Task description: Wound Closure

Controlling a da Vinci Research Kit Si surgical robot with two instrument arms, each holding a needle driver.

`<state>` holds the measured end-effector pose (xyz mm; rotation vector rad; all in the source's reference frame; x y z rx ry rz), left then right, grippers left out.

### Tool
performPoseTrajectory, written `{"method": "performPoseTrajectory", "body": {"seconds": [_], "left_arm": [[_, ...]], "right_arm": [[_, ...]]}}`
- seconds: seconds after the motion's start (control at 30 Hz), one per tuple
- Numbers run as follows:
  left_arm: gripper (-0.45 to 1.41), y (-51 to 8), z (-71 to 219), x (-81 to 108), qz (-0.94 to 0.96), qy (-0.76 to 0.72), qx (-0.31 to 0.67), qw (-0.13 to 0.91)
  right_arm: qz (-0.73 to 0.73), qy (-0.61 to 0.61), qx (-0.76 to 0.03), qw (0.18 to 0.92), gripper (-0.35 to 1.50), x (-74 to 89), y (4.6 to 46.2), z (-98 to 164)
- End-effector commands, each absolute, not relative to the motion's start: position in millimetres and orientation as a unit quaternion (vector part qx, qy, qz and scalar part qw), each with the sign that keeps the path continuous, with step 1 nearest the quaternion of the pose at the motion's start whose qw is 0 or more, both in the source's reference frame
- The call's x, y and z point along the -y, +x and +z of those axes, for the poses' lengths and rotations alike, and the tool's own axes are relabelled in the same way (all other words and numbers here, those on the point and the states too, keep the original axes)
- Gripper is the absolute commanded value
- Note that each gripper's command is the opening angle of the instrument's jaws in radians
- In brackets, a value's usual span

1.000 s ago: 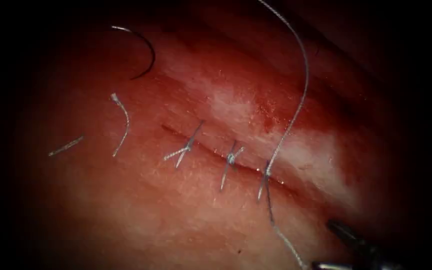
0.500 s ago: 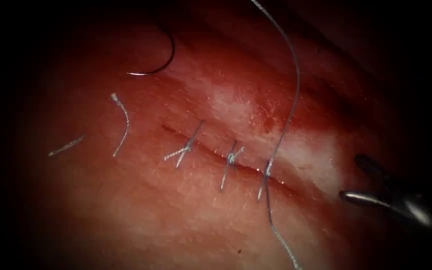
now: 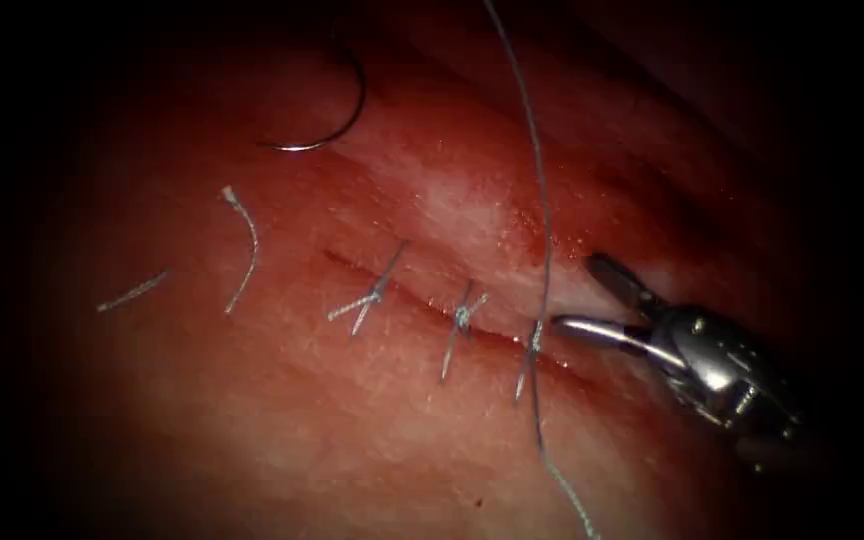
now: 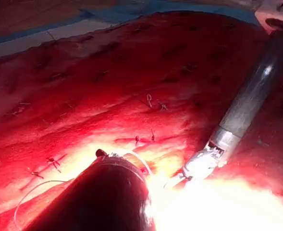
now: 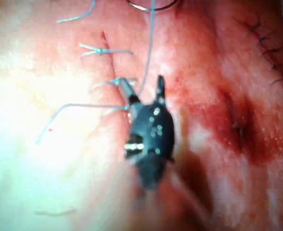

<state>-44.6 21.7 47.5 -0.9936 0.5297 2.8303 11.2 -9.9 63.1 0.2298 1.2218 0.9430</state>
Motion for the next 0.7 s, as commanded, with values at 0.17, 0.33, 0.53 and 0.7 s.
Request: {"method": "performPoseTrajectory", "body": {"seconds": [0.17, 0.33, 0.53, 0.7], "left_arm": [[-0.45, -45.9, 47.3, -21.5, 0.929, -0.321, -0.176, 0.048], [-0.45, -46.6, 46.5, -21.4, 0.928, -0.326, -0.177, 0.051], [-0.45, -46.9, 45.3, -21.5, 0.927, -0.327, -0.179, 0.05], [-0.45, -47.6, 45.2, -21.3, 0.926, -0.327, -0.181, 0.047]], "right_arm": [[0.429, 0.106, -0.551, 0.708, 1.08, 9.7, 12.4, 64.1], [0.428, 0.109, -0.541, 0.716, 1.08, 10.0, 14.0, 65.1], [0.427, 0.112, -0.532, 0.723, 1.08, 9.4, 15.2, 66.7], [0.423, 0.12, -0.534, 0.722, 1.08, 9.2, 16.1, 66.7]]}}
